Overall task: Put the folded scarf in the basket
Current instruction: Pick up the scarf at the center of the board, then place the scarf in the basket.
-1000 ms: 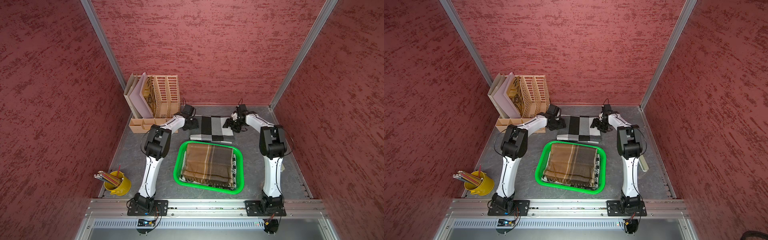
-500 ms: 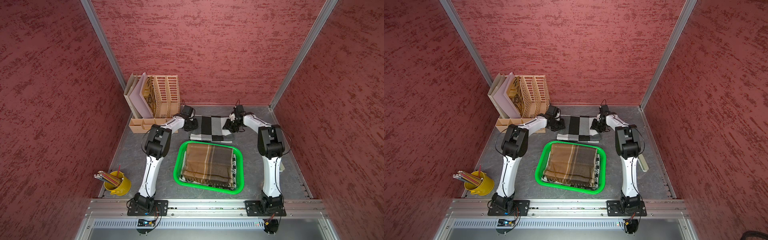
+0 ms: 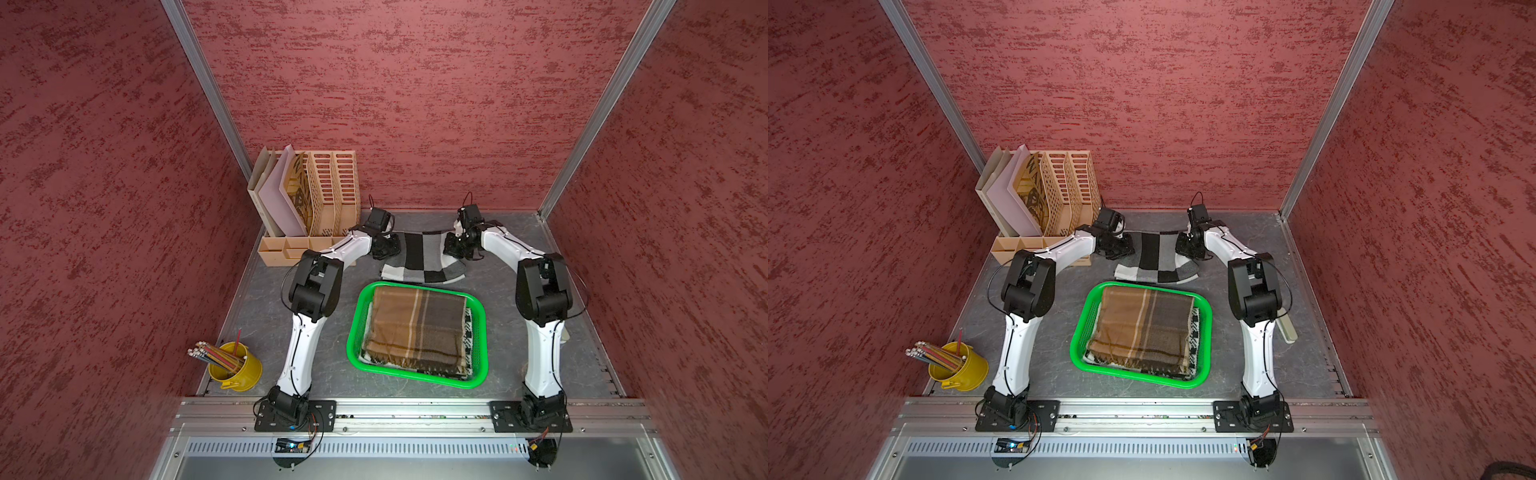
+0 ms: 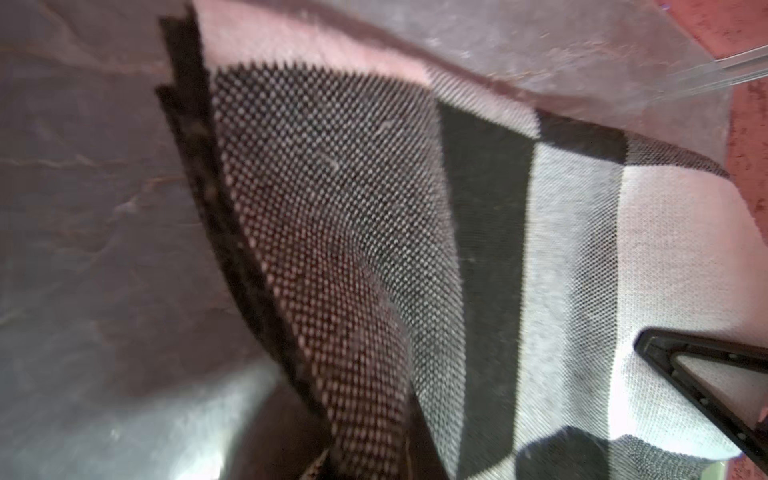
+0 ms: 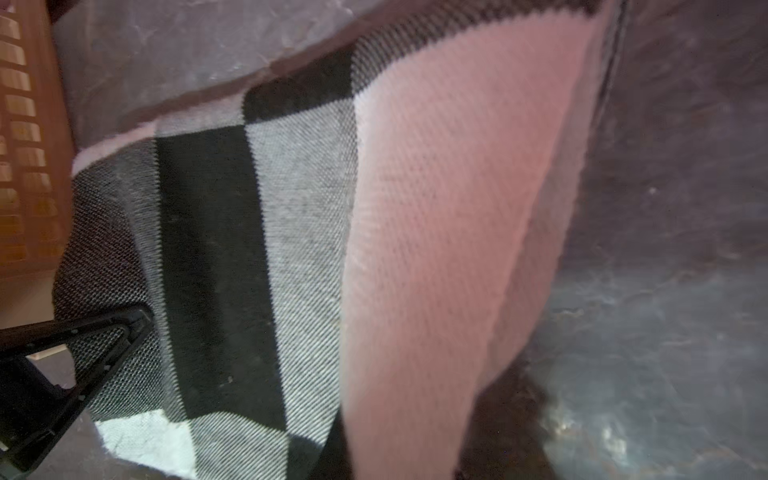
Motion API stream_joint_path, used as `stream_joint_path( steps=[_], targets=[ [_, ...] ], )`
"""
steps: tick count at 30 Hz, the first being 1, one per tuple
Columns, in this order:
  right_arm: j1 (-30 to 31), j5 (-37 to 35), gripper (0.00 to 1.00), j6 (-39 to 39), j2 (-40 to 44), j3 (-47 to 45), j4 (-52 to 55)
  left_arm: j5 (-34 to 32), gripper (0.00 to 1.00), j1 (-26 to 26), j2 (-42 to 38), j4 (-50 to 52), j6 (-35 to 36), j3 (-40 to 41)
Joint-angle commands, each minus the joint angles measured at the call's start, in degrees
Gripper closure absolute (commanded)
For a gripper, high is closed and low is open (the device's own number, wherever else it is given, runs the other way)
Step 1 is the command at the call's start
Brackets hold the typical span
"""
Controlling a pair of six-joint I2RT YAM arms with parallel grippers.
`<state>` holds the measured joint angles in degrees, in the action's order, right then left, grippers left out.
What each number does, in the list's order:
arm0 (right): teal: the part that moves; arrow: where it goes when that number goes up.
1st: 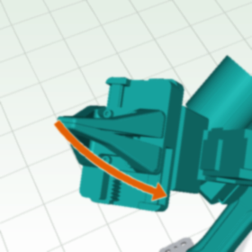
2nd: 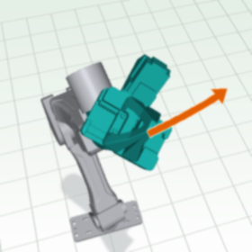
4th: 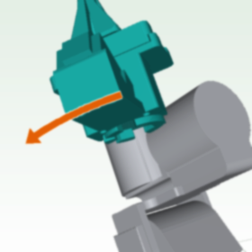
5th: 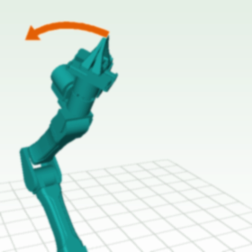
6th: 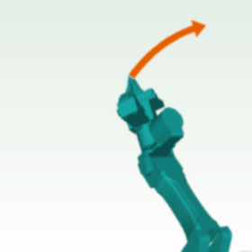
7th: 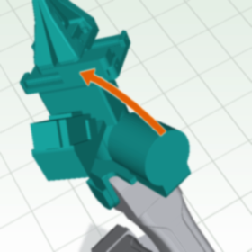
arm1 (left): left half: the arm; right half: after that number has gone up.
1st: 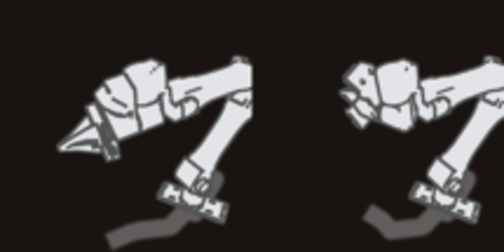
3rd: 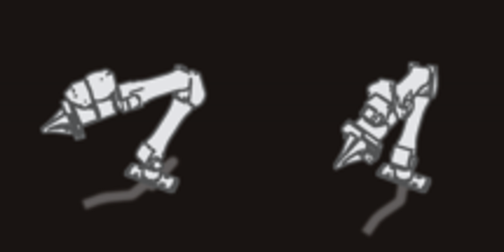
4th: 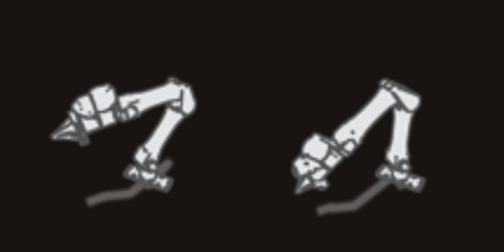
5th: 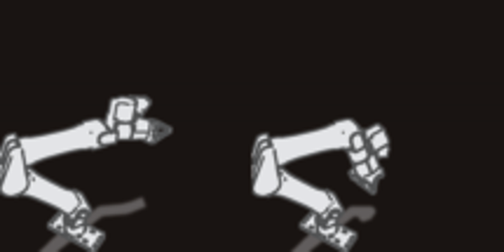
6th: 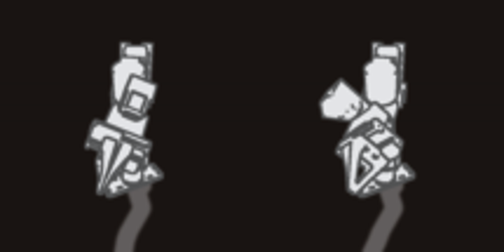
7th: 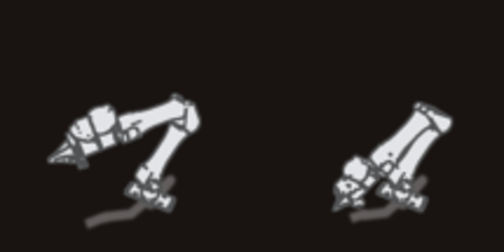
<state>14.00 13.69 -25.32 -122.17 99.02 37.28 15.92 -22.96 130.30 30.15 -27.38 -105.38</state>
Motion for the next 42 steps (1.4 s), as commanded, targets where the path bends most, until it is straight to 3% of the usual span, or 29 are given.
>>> stream_joint_path(
  steps=[1, 13, 20, 31, 42],
  targets=[
    [1.0, -3.4, 1.00, -0.8, 5.6, 0.8, 0.7, -1.0, 1.00, -0.8, -5.2, 1.6, 1.3, -3.9],
    [4.6, -10.0, 1.00, -3.7, 18.5, 0.5, 7.4, -5.5, 1.00, -1.8, -12.5, 14.2, 2.9, -12.3],
    [8.0, -11.7, 1.00, -5.9, 28.0, -1.7, 14.0, -7.3, 1.00, -3.6, -20.1, 23.5, 3.4, -12.9],
    [18.9, -14.6, 1.00, -13.7, 48.5, -17.9, 19.1, -9.4, 1.00, -9.5, -39.7, 26.2, 0.4, 7.5],
    [33.0, -20.8, 1.00, -24.0, 57.7, -31.2, 20.4, -13.5, 1.00, -16.0, -53.0, 25.0, -6.0, 26.3]
  ],
)
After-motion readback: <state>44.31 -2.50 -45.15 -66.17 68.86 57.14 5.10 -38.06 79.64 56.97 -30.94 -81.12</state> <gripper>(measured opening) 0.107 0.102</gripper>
